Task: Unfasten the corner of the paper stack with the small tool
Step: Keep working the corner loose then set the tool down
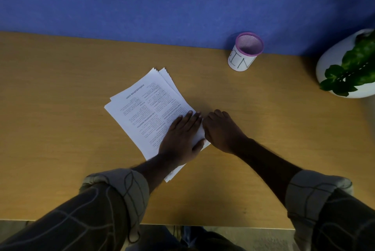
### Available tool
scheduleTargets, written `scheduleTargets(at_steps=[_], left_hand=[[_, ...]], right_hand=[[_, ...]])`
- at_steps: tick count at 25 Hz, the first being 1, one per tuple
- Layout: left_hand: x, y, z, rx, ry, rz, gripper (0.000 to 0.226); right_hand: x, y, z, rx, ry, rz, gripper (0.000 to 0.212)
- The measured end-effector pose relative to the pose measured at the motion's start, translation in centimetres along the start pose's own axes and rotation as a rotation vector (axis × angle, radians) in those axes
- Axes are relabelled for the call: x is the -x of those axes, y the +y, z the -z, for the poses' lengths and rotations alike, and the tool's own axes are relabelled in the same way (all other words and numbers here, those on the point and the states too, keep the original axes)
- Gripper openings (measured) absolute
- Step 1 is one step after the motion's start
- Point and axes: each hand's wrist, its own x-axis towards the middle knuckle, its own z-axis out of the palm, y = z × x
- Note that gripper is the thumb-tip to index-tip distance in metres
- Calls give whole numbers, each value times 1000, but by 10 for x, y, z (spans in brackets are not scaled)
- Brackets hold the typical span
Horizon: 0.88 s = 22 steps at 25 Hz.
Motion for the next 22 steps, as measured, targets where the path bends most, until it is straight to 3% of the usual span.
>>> scheduleTargets(at_steps=[10, 16, 22], left_hand=[[0, 0, -1, -9, -13, 23, 71], [0, -1, -5, -7, 36, 21, 71], [1, -1, -6, -21, 26, 33, 72]], right_hand=[[-3, 24, 6, -460, 224, -333, 10], [-30, 62, 37, -601, 399, -454, 17], [-72, 129, 74, -645, 602, -712, 23]])
